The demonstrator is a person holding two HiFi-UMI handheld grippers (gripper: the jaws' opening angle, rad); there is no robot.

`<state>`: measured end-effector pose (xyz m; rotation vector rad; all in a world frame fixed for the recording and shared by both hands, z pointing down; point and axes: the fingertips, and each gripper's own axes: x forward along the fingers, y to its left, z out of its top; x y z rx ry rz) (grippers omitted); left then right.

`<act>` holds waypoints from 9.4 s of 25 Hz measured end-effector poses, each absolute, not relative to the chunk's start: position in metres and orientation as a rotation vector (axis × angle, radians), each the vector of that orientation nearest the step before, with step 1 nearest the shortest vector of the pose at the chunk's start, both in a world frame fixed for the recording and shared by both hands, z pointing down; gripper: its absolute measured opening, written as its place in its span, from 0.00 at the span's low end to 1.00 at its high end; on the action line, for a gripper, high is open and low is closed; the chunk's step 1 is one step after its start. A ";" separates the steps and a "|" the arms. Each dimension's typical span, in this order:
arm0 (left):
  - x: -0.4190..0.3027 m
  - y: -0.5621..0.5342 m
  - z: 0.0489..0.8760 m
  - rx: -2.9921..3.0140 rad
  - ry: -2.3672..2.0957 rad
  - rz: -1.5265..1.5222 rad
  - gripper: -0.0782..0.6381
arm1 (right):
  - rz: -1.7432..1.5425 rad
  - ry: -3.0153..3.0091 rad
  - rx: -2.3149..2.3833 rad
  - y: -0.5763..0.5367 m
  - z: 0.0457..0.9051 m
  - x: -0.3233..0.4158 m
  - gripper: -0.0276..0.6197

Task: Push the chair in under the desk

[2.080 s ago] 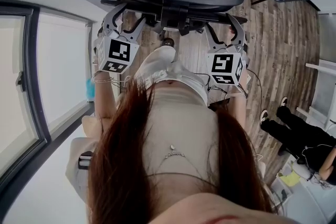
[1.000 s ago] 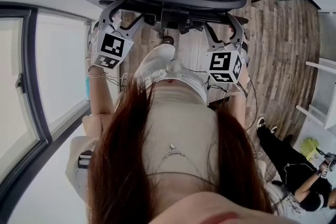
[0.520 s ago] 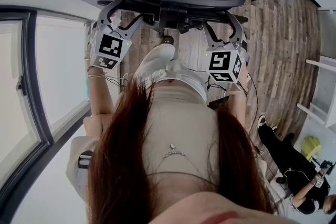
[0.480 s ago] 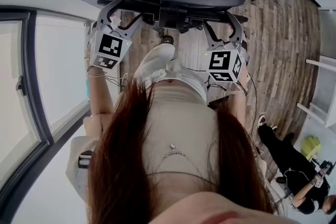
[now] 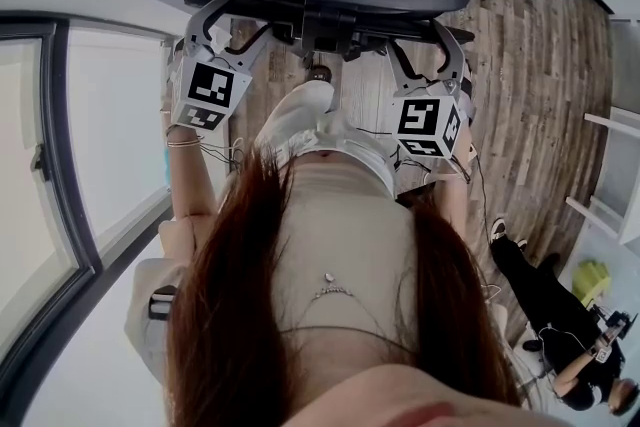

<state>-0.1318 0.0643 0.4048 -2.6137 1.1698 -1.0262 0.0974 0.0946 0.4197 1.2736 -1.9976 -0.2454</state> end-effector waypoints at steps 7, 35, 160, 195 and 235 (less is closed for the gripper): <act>-0.130 0.052 0.402 -2.616 1.145 -1.000 0.52 | -0.240 -1.994 1.280 0.083 0.418 0.099 0.51; -0.127 0.012 0.405 -2.578 1.169 -0.967 0.51 | -0.405 -1.850 1.331 0.039 0.426 0.102 0.51; -0.147 -0.216 0.402 -2.581 1.186 -0.916 0.50 | -0.481 -1.688 1.189 -0.197 0.432 0.086 0.45; -0.132 -0.251 0.400 -2.561 1.237 -0.905 0.50 | -0.515 -1.706 1.184 -0.243 0.431 0.102 0.46; -0.124 -0.295 0.403 -2.555 1.286 -0.898 0.50 | -0.568 -1.739 1.169 -0.294 0.432 0.110 0.46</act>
